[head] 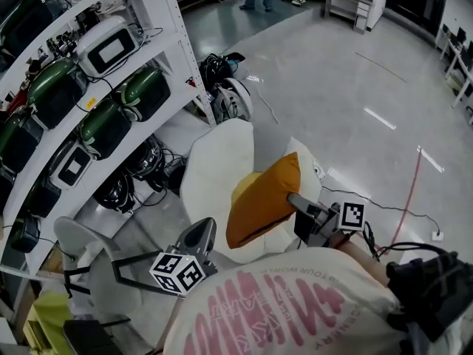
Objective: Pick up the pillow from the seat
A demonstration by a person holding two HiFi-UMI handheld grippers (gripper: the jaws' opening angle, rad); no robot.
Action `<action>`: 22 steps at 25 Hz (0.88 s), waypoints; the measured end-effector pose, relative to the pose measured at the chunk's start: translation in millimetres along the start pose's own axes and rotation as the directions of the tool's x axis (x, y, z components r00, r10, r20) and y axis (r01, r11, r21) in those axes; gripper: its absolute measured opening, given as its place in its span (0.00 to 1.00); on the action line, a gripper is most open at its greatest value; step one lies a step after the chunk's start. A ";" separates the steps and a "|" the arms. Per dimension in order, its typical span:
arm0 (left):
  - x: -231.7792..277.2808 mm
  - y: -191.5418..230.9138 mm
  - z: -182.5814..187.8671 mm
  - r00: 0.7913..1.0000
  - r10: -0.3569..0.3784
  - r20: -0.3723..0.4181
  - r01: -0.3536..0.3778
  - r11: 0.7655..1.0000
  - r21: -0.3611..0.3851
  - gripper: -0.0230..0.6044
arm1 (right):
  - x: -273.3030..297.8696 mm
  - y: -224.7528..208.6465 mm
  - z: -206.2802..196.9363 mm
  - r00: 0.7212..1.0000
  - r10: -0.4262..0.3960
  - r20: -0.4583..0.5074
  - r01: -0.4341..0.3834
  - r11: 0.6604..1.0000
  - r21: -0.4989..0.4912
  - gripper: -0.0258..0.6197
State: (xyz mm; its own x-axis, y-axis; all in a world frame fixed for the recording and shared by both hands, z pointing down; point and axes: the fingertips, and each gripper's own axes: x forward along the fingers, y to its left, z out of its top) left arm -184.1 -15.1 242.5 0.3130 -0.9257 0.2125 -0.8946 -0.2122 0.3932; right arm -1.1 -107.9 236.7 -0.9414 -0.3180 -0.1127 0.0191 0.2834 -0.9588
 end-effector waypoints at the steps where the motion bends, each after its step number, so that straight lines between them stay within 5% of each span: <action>1: -0.6 0.4 -0.4 1.000 0.002 -0.001 -0.002 1.000 -0.001 0.06 | 1.4 1.5 -1.8 1.000 0.005 -0.006 -0.005 1.000 -0.001 0.15; 22: -14.4 7.5 -11.6 1.000 0.030 -0.008 -0.030 1.000 -0.006 0.06 | 7.8 13.0 -27.4 0.997 0.042 -0.067 -0.045 0.998 -0.042 0.16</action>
State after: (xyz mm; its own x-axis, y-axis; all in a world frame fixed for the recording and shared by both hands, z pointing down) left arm -191.5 0.3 252.7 0.2882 -0.9292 0.2312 -0.9019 -0.1822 0.3917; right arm -17.5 -81.9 230.6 -0.9603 -0.2441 -0.1350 0.0471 0.3351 -0.9410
